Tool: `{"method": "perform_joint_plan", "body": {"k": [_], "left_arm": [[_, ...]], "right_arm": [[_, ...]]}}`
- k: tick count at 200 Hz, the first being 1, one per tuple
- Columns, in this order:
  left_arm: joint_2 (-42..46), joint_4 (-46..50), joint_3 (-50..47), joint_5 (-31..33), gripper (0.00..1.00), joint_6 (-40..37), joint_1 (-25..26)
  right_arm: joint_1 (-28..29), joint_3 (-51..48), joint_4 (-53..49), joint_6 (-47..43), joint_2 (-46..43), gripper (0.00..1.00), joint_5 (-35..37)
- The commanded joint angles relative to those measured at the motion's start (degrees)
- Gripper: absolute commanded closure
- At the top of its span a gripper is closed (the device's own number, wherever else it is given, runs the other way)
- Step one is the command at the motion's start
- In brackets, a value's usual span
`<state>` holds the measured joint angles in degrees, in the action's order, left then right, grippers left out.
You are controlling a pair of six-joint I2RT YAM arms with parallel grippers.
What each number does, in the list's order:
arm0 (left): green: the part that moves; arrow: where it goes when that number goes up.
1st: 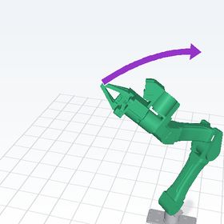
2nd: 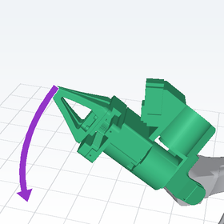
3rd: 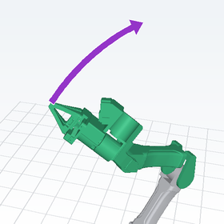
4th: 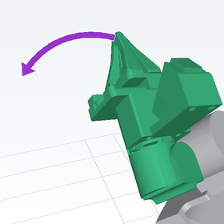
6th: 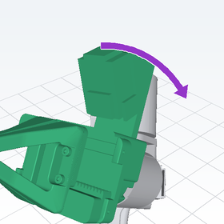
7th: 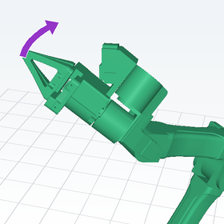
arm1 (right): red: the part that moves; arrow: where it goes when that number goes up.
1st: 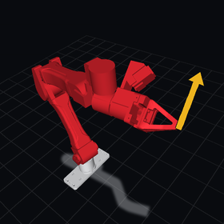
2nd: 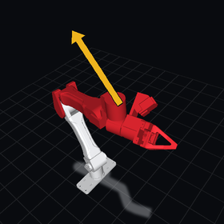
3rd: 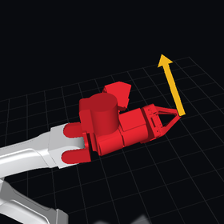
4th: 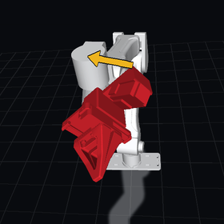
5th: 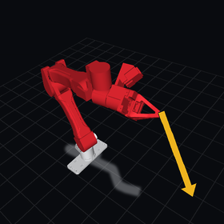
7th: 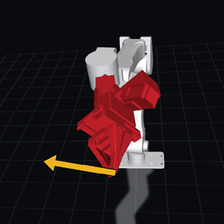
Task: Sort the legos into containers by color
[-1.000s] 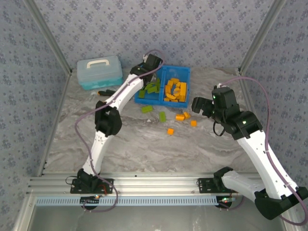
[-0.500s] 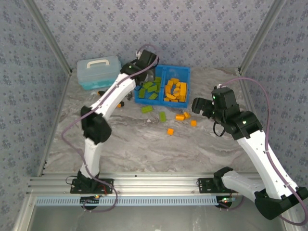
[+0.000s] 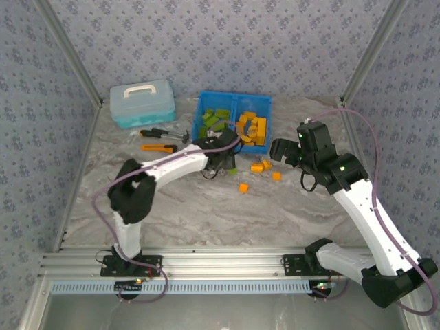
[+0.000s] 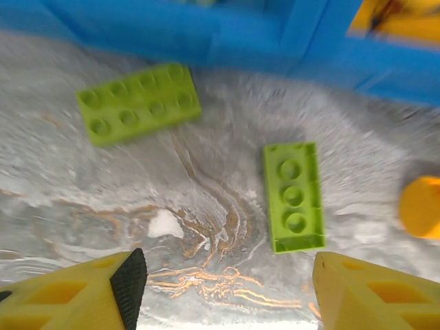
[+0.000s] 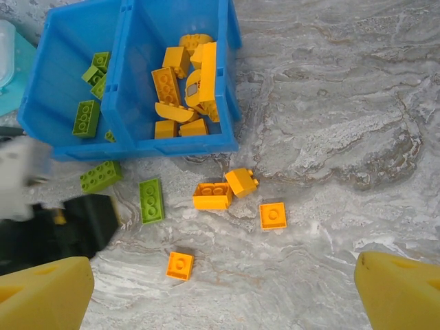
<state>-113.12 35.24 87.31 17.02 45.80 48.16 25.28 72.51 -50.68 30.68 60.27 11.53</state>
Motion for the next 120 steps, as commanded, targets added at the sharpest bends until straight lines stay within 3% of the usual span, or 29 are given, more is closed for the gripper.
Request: {"method": "perform_joint_plan", "body": {"k": [1,63,120], "left_arm": [[-4.2,-1.4,4.9,-0.4,0.31,1.7,0.6],[-13.2,-0.8,12.3,-1.6,0.23,0.1,0.6],[-15.4,3.0,12.0,-0.6,0.38,2.1,0.4]], "right_arm": [[0.4,0.4,0.1,1.3,-1.0,0.00,-0.3],[0.3,0.2,-1.4,0.7,-2.8,0.00,1.1],[0.4,0.4,-1.4,1.0,-2.9,0.00,0.8]]}}
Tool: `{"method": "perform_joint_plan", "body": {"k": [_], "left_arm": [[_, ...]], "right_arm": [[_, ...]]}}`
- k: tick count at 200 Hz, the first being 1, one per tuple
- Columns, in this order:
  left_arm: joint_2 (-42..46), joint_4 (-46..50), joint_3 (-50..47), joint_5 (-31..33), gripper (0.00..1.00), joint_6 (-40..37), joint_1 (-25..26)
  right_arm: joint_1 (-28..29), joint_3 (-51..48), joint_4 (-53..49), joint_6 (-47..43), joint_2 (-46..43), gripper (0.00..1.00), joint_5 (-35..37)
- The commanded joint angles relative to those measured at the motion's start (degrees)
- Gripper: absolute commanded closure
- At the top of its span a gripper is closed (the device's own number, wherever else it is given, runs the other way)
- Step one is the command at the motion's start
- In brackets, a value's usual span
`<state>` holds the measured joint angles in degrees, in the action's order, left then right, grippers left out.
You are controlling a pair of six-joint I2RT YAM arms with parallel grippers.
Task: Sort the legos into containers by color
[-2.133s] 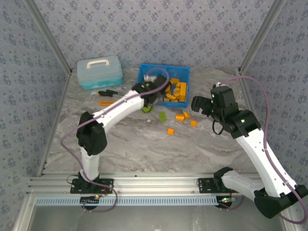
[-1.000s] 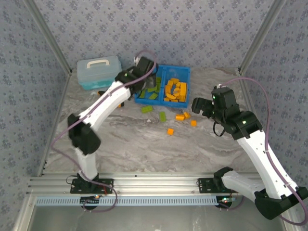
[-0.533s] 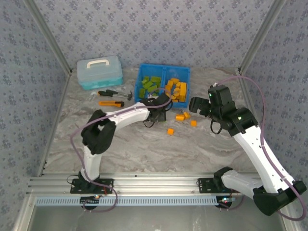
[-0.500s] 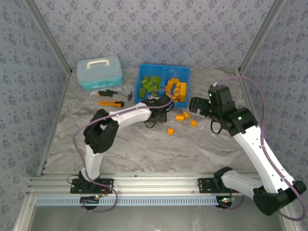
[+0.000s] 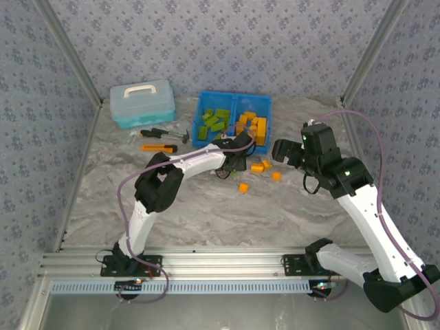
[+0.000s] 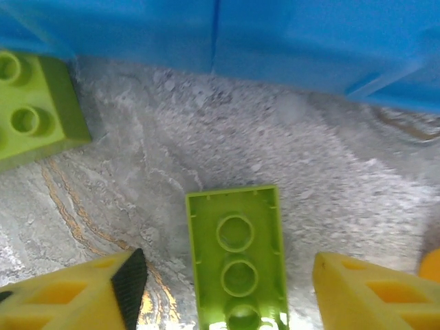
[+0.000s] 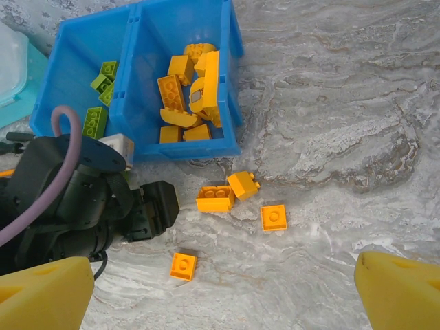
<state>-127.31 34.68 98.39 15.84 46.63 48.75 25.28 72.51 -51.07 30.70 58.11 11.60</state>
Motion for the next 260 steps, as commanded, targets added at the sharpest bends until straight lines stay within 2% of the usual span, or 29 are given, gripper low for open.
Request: {"method": "perform_joint_plan", "body": {"k": [1,58,97,130,147,176,212,239,260], "left_arm": [[-1.2,3.6,0.9,0.7,0.39,1.3,-0.2],[0.5,5.3,-1.4,-0.2,0.65,3.2,-0.2],[10.1,7.0,-3.5,1.5,0.70,2.9,-0.2],[18.5,9.9,-0.3,8.8,0.71,-4.5,-1.2],[19.3,9.4,3.7,9.3,0.73,-11.6,-3.6],[13.7,8.8,13.1,9.1,0.77,-22.5,-9.2],[-1.7,12.9,34.6,9.2,0.76,-32.0,-13.2],[-12.8,18.2,50.8,9.1,0.67,-32.5,-14.5],[-14.9,18.1,53.8,9.1,0.59,-30.9,-15.1]], "right_arm": [[0.3,0.4,-1.1,0.9,-0.7,0.00,0.7],[0.4,0.4,-0.7,1.5,-0.7,0.00,0.4],[0.5,0.4,-0.7,1.6,-0.8,0.00,0.4],[0.6,0.4,-0.4,1.7,-0.7,0.00,0.4],[0.6,0.2,0.0,1.9,-0.6,0.00,0.1],[0.7,0.4,0.1,2.0,-0.6,0.00,-0.4],[1.1,0.7,-1.2,2.4,-1.5,0.00,0.3],[1.4,-0.2,-1.2,3.3,-2.4,0.00,0.4],[1.6,-0.4,-1.3,3.4,-2.5,0.00,0.4]]}}
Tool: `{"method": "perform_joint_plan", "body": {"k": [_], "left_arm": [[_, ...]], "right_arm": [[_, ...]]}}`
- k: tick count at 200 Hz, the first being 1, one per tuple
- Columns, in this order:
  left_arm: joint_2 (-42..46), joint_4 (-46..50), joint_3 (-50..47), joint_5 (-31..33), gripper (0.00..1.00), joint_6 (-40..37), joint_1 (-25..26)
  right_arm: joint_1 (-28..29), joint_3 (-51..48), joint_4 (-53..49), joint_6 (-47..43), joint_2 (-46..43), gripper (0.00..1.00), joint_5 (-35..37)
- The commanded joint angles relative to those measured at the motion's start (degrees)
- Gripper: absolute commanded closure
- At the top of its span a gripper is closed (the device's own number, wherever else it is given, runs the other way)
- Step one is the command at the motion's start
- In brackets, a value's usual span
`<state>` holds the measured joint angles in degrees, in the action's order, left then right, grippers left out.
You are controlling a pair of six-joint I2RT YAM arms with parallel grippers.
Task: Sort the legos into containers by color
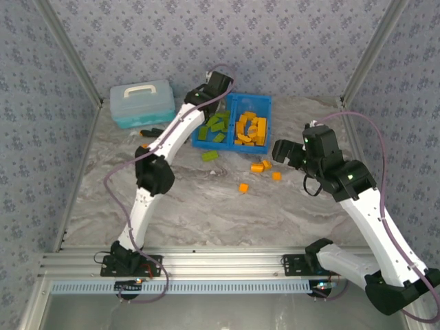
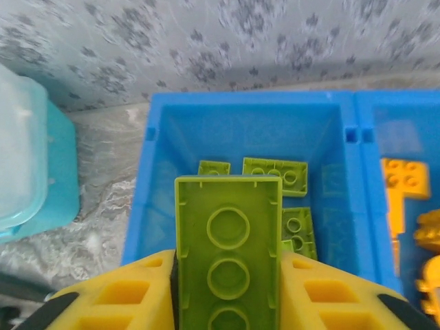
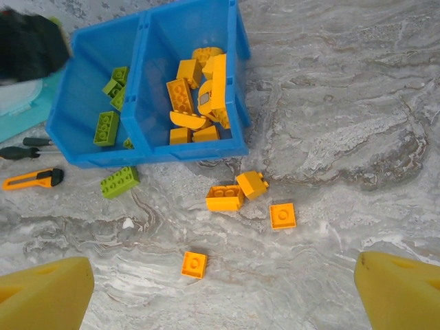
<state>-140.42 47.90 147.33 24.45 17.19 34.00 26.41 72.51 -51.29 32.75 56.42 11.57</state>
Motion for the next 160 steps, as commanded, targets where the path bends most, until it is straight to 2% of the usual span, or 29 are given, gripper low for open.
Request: {"method": "perform_joint_plan", "body": {"k": [1,42,64,81,99,123,143,160], "left_arm": [[-1.7,4.8,4.8,0.5,0.59,-1.4,-0.4],[4.1,4.3,0.5,-0.8,0.43,1.3,-0.3],[9.3,5.3,-2.4,-1.2,0.42,4.0,-0.2],[15.0,7.8,-6.6,0.0,0.42,8.9,0.5],[24.9,5.4,-21.3,1.9,0.42,15.9,2.3],[38.7,-6.9,-46.8,1.7,0.36,23.3,5.1],[44.5,-8.7,-59.6,0.8,0.32,30.4,6.3],[46.4,-11.7,-67.2,-1.9,0.28,33.3,6.6]], "right_arm": [[0.5,-0.3,-1.1,1.4,-0.8,0.00,0.4],[1.0,-0.2,-0.8,1.4,-0.8,0.00,0.4],[1.2,-0.2,-0.2,1.4,-0.4,0.00,0.3],[1.3,-0.3,0.2,1.5,-0.1,0.00,0.3],[1.3,-0.3,0.6,1.5,0.3,0.00,0.2],[1.4,-0.2,1.2,1.3,1.2,0.00,-0.3],[1.5,0.3,1.2,0.9,2.2,0.00,-0.5],[1.6,0.4,1.3,0.8,2.8,0.00,-0.7]]}}
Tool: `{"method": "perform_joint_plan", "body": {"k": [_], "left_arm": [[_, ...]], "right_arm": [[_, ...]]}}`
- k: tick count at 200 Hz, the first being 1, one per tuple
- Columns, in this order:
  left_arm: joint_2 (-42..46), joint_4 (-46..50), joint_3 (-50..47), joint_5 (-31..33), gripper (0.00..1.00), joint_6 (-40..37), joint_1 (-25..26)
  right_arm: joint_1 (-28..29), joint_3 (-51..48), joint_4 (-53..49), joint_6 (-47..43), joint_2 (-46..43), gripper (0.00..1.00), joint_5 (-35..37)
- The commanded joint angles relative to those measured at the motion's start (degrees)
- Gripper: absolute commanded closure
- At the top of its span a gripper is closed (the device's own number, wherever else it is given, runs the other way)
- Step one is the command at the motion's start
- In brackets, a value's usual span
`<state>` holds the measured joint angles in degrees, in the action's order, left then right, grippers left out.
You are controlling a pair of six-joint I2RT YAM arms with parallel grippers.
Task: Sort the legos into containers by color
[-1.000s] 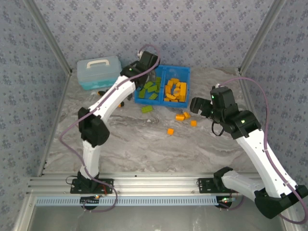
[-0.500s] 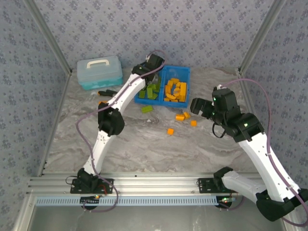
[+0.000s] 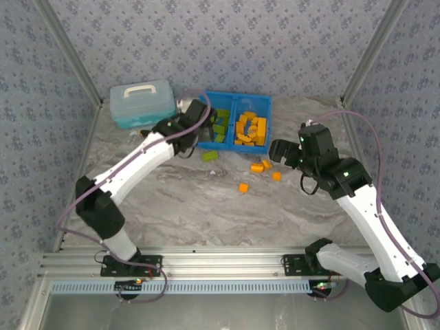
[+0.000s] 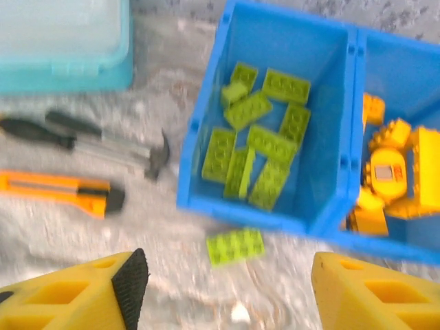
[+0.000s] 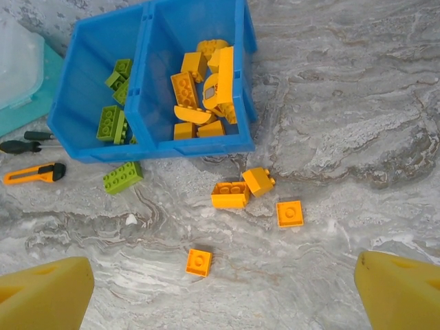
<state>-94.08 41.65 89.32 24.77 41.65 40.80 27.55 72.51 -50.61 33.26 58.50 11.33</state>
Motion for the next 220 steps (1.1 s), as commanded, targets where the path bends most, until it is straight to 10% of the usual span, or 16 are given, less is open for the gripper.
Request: {"method": "perform_joint_plan", "body": {"k": [1,56,220], "left_arm": [[0.1,-5.6,-9.7,-2.5,0.28,8.8,-0.1],[-8.1,-11.7,-12.8,-8.9,0.01,3.9,-0.1],[-25.3,-21.6,-5.3,-2.9,0.08,-4.0,-1.3]], "right_arm": [[0.5,0.4,0.6,0.3,0.8,0.00,-0.4],[0.8,0.3,1.0,0.7,1.6,0.00,-0.8],[1.7,1.2,-1.2,0.5,0.7,0.00,0.9]]}}
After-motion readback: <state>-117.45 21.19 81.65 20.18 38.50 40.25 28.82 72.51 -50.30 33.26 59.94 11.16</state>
